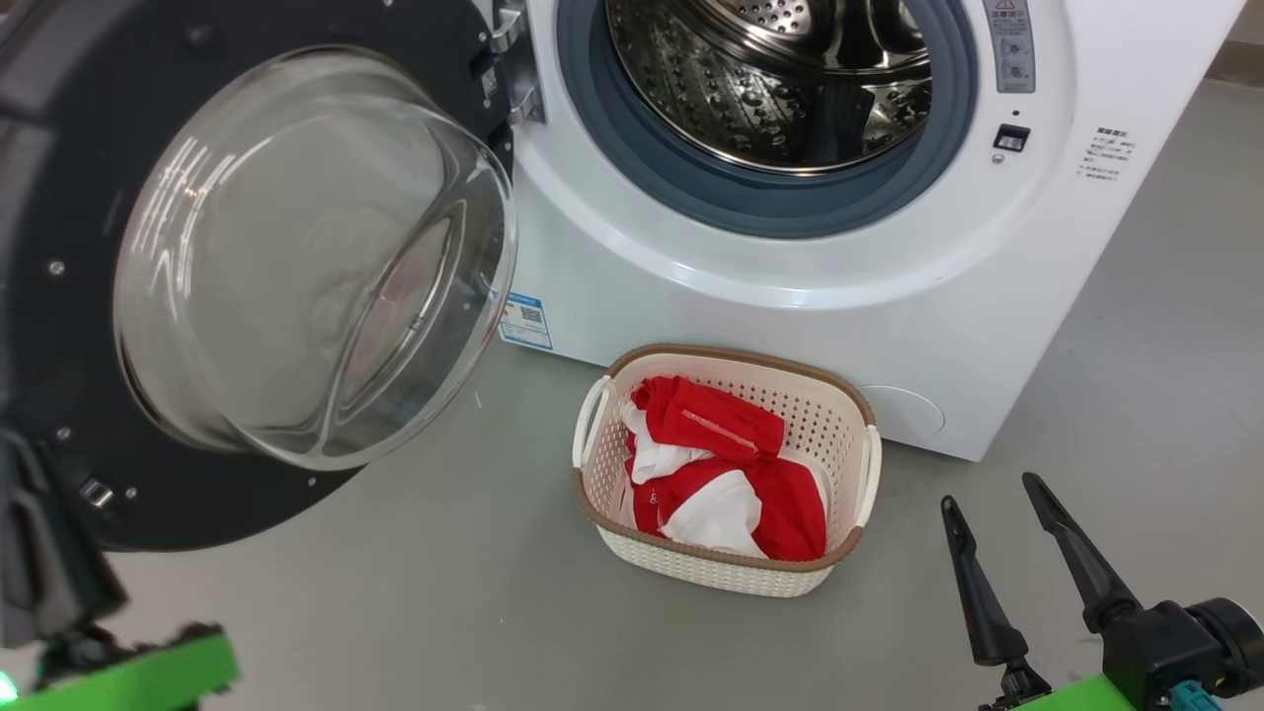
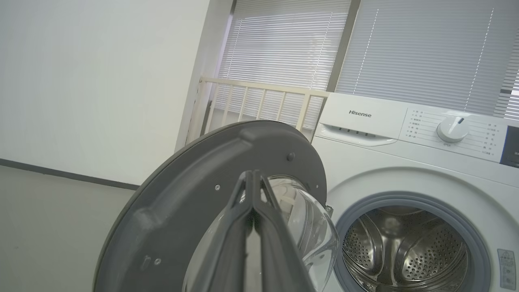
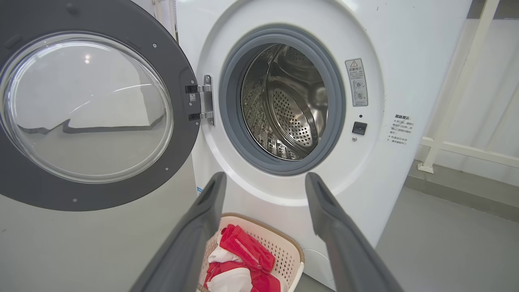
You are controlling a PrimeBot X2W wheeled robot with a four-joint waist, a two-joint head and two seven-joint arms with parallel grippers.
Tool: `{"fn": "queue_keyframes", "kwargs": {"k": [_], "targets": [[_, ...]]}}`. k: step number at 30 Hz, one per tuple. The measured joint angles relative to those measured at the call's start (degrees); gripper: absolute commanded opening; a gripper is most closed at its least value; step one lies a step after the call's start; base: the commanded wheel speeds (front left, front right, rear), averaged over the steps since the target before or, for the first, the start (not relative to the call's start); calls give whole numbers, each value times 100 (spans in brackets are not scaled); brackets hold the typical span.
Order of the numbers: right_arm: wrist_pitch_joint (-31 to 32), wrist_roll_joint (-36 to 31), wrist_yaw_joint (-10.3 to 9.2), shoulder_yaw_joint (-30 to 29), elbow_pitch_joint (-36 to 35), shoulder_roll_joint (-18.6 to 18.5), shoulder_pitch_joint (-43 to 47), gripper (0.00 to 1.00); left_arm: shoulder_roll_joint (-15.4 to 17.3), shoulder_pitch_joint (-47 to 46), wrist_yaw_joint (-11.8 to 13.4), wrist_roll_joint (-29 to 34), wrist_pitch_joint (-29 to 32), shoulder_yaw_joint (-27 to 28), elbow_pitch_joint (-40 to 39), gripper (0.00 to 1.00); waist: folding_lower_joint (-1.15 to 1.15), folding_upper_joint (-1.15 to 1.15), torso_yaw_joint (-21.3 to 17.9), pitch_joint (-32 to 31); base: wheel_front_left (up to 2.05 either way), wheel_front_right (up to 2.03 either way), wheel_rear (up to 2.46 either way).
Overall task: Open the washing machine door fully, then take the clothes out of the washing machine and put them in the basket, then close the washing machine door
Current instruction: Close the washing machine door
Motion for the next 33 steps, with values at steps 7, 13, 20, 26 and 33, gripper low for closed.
{"fn": "queue_keyframes", "kwargs": {"k": [7,13,20,26,33], "targets": [[18,0,0,44,-15,0,-1,100,-45,-800,-314,-1244,-23,889,386,0,0,0,-124,5,0,0,0],[25,-2,0,1,-14,-1,0,100,250,-1819,-404,-2329,266,1640,1191,0,0,0,-267,11,0,0,0],[25,0,0,88,25,0,2,100,832,-2699,-402,-2988,713,2246,2426,0,0,0,-420,-31,0,0,0],[54,0,0,101,10,-2,5,100,1448,-3345,-325,-3426,1361,2503,3726,0,0,0,-529,-58,0,0,0],[109,-4,0,108,-52,-2,4,100,1922,-3912,-244,-3774,2053,2586,4937,0,0,0,-593,14,0,0,0]]}}
